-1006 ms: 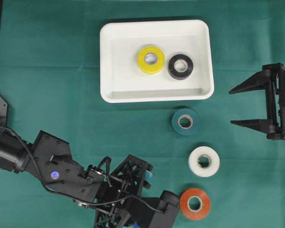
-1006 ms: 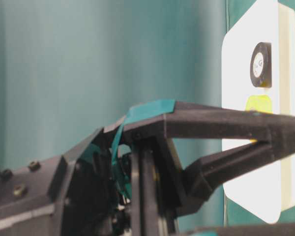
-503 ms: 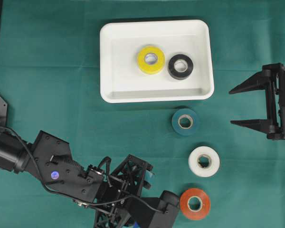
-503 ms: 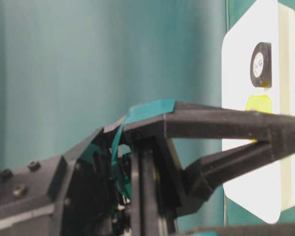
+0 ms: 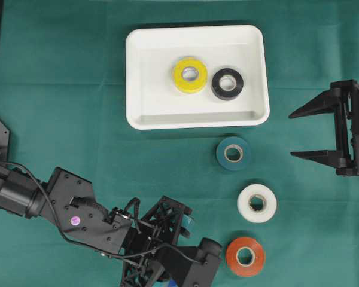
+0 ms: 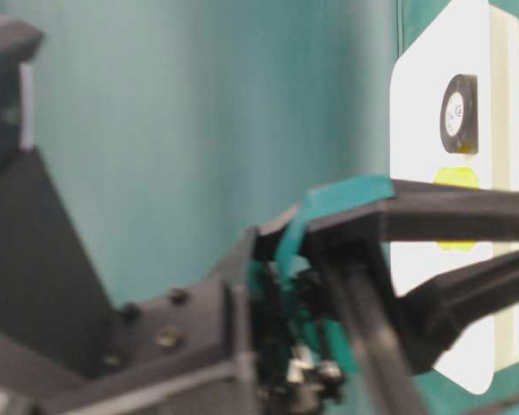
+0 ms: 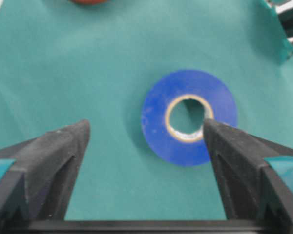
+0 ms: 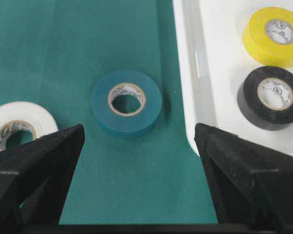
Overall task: Pick up the tape from a random location and place it into the white case.
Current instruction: 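Lower the left gripper and close it on the blue tape rim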
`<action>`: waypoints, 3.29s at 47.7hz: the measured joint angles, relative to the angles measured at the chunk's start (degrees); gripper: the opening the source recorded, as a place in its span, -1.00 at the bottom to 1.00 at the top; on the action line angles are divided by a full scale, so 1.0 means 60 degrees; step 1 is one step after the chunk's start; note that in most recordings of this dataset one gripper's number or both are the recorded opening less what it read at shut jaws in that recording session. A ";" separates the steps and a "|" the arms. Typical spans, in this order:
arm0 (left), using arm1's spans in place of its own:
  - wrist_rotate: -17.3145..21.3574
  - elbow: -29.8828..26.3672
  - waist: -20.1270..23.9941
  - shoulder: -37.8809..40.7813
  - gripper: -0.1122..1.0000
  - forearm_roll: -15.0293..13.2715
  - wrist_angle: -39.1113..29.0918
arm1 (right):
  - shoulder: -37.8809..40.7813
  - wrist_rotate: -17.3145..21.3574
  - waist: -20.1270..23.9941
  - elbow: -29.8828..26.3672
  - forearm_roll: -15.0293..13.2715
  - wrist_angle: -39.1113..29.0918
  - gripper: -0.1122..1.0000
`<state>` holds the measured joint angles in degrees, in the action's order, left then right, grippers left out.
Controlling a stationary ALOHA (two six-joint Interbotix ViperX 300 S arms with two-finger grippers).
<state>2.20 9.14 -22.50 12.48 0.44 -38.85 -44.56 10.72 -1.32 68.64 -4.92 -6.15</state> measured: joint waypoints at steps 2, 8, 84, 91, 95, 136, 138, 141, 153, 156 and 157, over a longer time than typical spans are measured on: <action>0.0000 0.0073 -0.0015 0.0073 0.81 0.0000 0.0146 | 0.0000 0.0000 0.0000 -0.0015 0.0000 0.0000 0.78; 0.0000 0.0249 0.0015 0.0425 0.81 0.0015 0.0352 | 0.0015 -0.0015 0.0000 0.0000 -0.0029 -0.0044 0.78; 0.0352 0.0088 0.0132 0.1729 -0.38 0.0000 0.0337 | 0.0190 0.0000 0.0000 0.0000 -0.0176 -0.0059 0.78; 0.0366 0.0073 0.0146 0.1743 -0.38 0.0000 0.0337 | 0.0205 -0.0015 0.0000 0.0000 -0.0176 -0.0059 0.78; 0.0366 0.0088 0.0146 0.1729 -0.38 0.0000 0.0337 | 0.0220 -0.0015 0.0000 0.0000 -0.0176 -0.0059 0.78; 0.0337 -0.0103 0.0176 0.0791 -0.38 0.0000 -0.0850 | 0.0234 -0.0015 0.0000 -0.0015 -0.0176 -0.0059 0.78; 0.0337 -0.0161 0.0176 0.0674 -0.38 0.0000 -0.0923 | 0.0234 -0.0015 0.0000 0.0000 -0.0176 -0.0059 0.78; 0.0352 -0.0249 0.0176 0.0469 -0.38 0.0000 -0.1011 | 0.0220 -0.0015 0.0000 0.0000 -0.0176 -0.0044 0.78; 0.0352 -0.0352 0.0176 -0.0308 -0.38 0.0015 -0.1436 | 0.0220 -0.0015 0.0000 0.0000 -0.0176 -0.0059 0.78; 0.0352 -0.0410 0.0146 -0.0483 -0.38 0.0015 -0.1655 | 0.0234 -0.0015 0.0000 0.0000 -0.0176 -0.0059 0.78; 0.0352 -0.0425 0.0161 -0.0527 -0.38 0.0000 -0.1685 | 0.0220 -0.0015 0.0000 0.0000 -0.0176 -0.0059 0.78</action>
<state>4.31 6.59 -21.53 9.32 0.44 -48.96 -43.24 10.63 -1.32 68.64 -5.98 -6.50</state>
